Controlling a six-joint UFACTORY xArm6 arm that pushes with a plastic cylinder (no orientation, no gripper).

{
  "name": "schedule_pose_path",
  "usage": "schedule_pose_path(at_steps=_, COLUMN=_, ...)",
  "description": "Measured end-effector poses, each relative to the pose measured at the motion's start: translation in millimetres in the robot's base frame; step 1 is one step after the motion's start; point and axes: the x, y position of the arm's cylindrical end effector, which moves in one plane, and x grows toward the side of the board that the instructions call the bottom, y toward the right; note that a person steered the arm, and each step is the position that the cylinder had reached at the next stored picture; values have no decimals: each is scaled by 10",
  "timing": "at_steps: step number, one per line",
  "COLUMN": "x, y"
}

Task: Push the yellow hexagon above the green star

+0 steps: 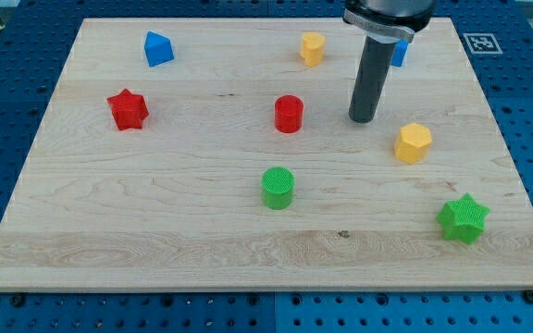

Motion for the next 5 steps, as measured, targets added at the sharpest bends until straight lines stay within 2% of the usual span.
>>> schedule_pose_path(at_steps=2, x=-38, y=-108)
schedule_pose_path(at_steps=4, x=107, y=-87)
schedule_pose_path(at_steps=5, x=207, y=263)
